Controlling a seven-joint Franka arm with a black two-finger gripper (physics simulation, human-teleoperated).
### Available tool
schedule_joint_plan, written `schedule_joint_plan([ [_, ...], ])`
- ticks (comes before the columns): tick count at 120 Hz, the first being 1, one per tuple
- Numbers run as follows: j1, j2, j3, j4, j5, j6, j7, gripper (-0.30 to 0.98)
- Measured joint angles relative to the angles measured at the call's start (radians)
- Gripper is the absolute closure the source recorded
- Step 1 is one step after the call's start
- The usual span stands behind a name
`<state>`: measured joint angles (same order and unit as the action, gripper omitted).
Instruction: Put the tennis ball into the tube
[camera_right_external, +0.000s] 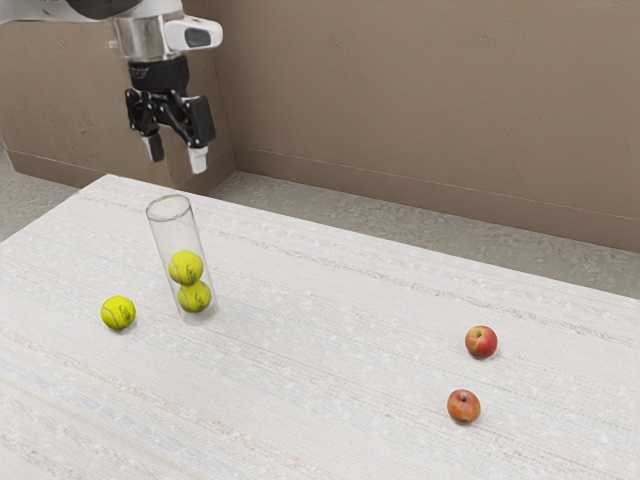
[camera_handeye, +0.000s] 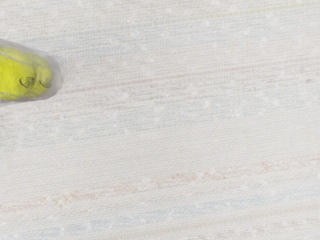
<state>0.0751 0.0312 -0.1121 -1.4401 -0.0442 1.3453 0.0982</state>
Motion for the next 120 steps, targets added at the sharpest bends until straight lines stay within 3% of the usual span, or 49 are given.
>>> schedule_joint_plan([
  [12,-0.008,-0.036,0.025,-0.059,0.003,0.052,0.011,0.0],
  [35,0.031,-0.345,0.134,-0.59,0.011,0.259,0.028,0.0],
  [46,0.034,-0.39,0.173,-0.781,0.021,0.401,0.034,0.0],
  [68,0.034,-0.274,0.204,-0.861,0.03,0.652,0.045,0.0],
  [81,0.037,-0.205,0.283,-0.923,0.097,0.823,0.057,0.0],
  [120,0.099,0.036,0.331,-0.909,0.138,1.238,0.144,0.0],
])
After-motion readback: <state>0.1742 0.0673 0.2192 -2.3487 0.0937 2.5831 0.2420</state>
